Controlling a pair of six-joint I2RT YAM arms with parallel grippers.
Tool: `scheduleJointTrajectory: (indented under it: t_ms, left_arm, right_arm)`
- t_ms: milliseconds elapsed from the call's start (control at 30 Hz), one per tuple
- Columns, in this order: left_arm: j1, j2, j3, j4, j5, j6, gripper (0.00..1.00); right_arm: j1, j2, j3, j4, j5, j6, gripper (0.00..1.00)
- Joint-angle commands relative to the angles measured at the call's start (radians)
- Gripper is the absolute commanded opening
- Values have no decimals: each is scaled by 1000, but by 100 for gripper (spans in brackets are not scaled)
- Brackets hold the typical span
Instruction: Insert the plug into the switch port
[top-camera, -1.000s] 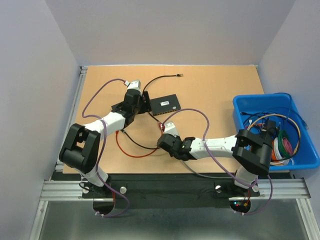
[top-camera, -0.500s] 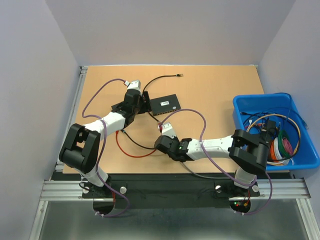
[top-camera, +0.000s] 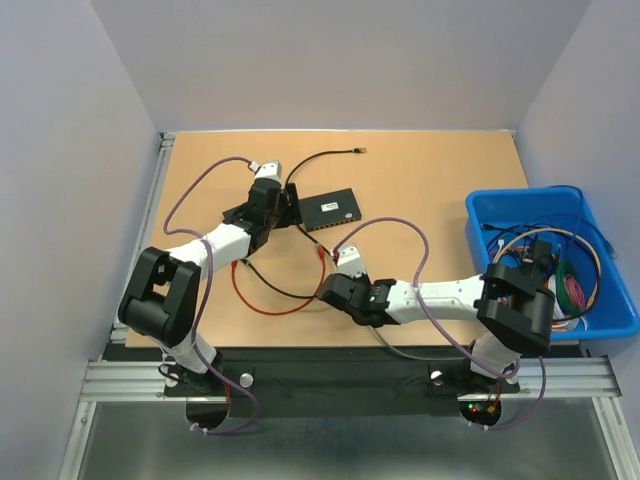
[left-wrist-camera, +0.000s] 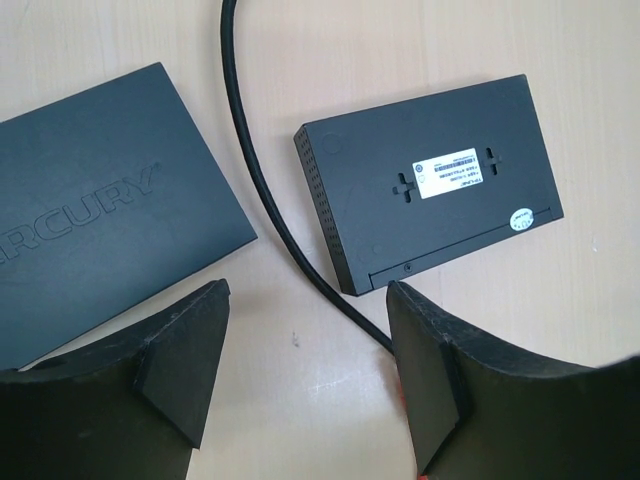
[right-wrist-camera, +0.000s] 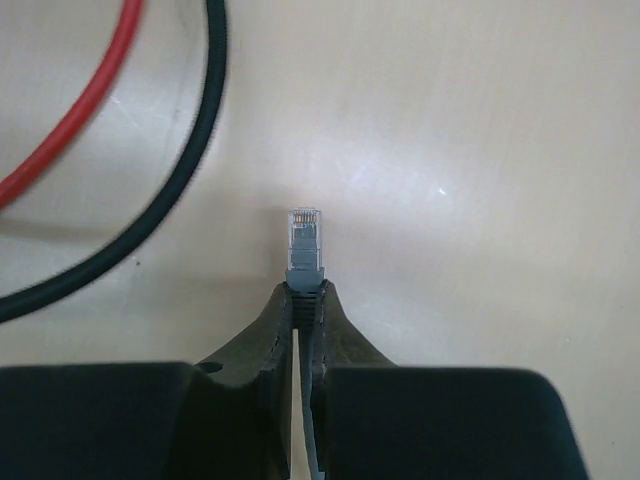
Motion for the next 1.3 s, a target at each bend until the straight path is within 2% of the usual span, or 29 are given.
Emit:
scheduleJointTrajectory:
  t_ms: [0,200,267,333,400,467,500,567,900,1100,1267]
  left_arm:
    - [-4,-49,66,16,-20,36,75]
    - [-4,-99,85,66,-126,90,81]
    - [-3,-115,82,120,-146,107,87]
    - [-3,-113,73,203,-134,128,98]
    - [6,-82,92,221,-160,80,99]
    - [61,-17,129,225,-61,33,99]
    - [83,14,173,231,149,32,99]
    - [118,86,206,272,301,41,99]
    - [120,283,384,292,434,197,97]
    - [127,425,502,222,564,240,98]
    - [129,497,562,169,572,273,98]
  right_arm:
    - [5,-115,-56,-51,121,119,0]
    - [-35,-241,-109,-58,150,189,0]
    - [-97,-282,-106,-55,109,184,1]
    - [-159,-307,-107,15,46,134,0]
    - [-264,-333,-113,120,-101,31,0]
    - [-356,-329,-87,162,-254,-33,0]
    - [-381,-297,-66,172,-302,-55,0]
    - [-416,-229,4,182,-376,-101,0]
    - [-519,-48,130,215,-557,-140,0]
    - [-565,62,196,234,-645,-163,0]
    - [-575,145,278,232,-663,-172,0]
